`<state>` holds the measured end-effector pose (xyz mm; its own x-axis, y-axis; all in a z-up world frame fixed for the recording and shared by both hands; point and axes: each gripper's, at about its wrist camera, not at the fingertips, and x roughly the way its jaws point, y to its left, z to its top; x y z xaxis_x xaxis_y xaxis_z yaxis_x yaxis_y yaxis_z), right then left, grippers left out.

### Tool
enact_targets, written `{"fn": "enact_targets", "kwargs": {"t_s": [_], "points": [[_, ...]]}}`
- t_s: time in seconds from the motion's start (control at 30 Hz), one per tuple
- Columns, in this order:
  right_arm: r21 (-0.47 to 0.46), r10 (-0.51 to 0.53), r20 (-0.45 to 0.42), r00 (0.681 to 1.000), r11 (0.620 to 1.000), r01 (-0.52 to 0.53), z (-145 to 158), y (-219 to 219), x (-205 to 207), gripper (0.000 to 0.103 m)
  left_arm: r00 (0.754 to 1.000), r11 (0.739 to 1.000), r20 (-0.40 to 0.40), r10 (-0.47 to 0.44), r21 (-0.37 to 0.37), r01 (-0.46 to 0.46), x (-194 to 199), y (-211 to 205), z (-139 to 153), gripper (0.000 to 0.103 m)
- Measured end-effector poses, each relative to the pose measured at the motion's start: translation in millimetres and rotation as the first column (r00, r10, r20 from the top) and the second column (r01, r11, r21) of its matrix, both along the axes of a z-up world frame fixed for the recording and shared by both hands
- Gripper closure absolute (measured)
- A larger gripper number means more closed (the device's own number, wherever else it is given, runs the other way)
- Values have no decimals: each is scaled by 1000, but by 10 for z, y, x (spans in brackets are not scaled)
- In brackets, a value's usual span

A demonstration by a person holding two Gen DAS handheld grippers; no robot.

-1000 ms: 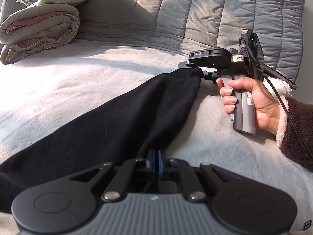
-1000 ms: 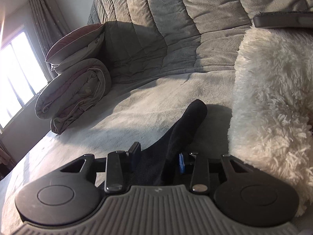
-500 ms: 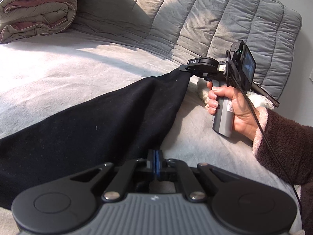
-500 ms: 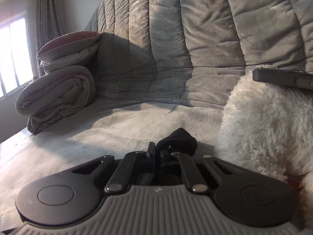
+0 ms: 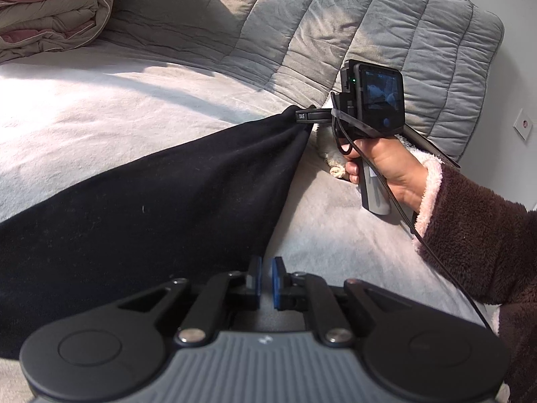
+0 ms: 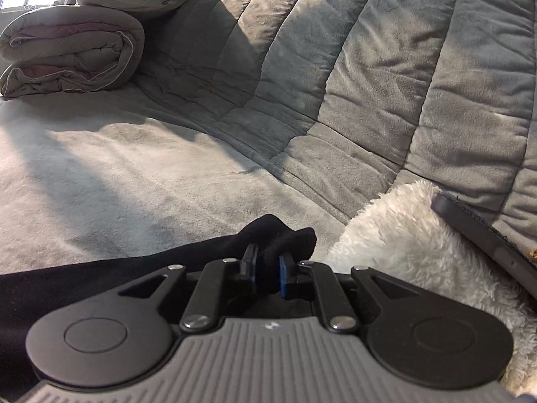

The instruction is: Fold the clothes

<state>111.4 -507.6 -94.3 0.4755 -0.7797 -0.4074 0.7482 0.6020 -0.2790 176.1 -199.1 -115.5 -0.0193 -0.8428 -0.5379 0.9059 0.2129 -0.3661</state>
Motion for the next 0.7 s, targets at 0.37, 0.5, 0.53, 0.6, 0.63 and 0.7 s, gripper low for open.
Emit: {"fn": "enact_targets", "kwargs": {"t_s": [0.37, 0.5, 0.53, 0.6, 0.63, 0.7], "points": [[-47, 80, 22, 997, 996, -79, 207, 127, -110, 60, 998, 995, -33, 49, -82, -51, 75, 77, 64, 64], [-32, 119, 20, 993, 993, -118, 210, 188, -111, 60, 997, 997, -24, 69, -35, -70, 88, 22, 29, 59], [-14, 132, 16, 991, 991, -132, 181, 209, -96, 60, 997, 997, -19, 70, -21, -70, 83, 4, 19, 59], [20, 157, 12, 988, 987, -157, 134, 247, -69, 60, 998, 998, -13, 64, -18, -65, 69, -2, 23, 54], [37, 167, 14, 986, 985, -167, 126, 260, -61, 60, 998, 998, -14, 62, -20, -63, 68, -2, 26, 53], [72, 186, 31, 982, 980, -187, 138, 283, -67, 59, 997, 997, -19, 69, -23, -69, 79, 1, 33, 53]]}}
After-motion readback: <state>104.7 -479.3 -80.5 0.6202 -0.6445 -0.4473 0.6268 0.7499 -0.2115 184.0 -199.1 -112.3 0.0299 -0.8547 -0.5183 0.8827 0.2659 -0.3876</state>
